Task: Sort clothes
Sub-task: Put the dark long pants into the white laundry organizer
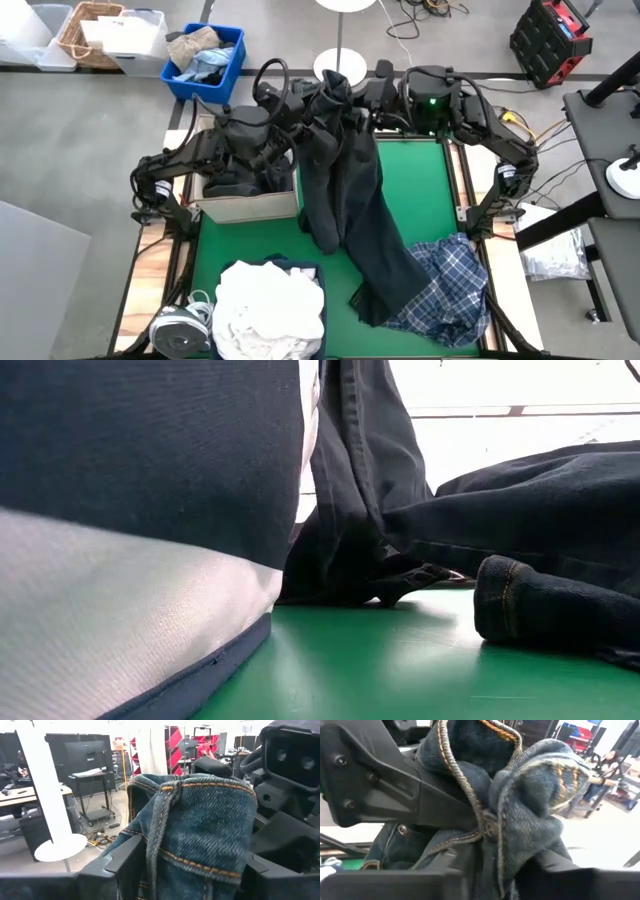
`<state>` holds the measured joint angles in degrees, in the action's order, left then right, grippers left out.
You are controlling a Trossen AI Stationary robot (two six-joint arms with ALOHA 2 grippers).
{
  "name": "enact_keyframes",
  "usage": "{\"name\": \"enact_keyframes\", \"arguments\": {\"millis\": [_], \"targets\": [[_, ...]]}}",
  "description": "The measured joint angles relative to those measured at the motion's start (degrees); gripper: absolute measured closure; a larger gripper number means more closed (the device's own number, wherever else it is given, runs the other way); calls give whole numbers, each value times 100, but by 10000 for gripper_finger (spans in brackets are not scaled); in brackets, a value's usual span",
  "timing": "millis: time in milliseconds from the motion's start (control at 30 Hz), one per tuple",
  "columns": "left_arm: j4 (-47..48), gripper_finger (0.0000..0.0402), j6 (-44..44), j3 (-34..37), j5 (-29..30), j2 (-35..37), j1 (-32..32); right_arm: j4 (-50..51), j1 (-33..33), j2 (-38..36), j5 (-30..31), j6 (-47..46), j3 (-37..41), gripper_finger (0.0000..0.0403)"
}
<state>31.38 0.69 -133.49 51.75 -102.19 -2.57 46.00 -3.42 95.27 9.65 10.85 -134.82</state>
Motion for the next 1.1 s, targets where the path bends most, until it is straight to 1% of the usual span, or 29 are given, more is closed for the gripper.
{"name": "enact_keyframes", "arguments": {"millis": [100,233,367,500,633,733,800,833,900,967,1000,1033,1100], "targets": [[-40,200,-34,0,14,0,0,27,0,-7,-119,-247,-2,240],[-27,192,-337,0,-14,0,11,110,0,-7,-604,-458,-1,182],[-27,186,-527,-11,-31,8,11,103,0,-11,-1007,-700,0,150],[4,184,-1022,-11,48,0,11,142,0,-16,-1059,-936,0,136],[67,183,-1541,-6,33,0,11,170,0,-20,-1182,-783,0,131],[113,183,-1756,2,-19,-72,11,257,5,-19,-1080,-456,0,135],[110,183,-1561,2,-451,-103,13,253,32,0,-710,-420,0,141],[121,183,-1405,4,-842,-101,30,251,44,2,-601,-369,0,143],[91,183,-998,2,-1786,-90,65,178,54,17,-773,-67,0,144],[22,183,-684,0,-2465,-90,97,82,79,17,-984,76,-2,149],[14,183,-567,2,-2622,-90,103,67,104,18,-1012,82,-2,157],[13,184,-475,2,-2659,-90,103,21,117,27,-1003,106,-2,170],[9,184,-383,-1,-2660,-77,101,-179,133,41,-966,199,0,215]]}}
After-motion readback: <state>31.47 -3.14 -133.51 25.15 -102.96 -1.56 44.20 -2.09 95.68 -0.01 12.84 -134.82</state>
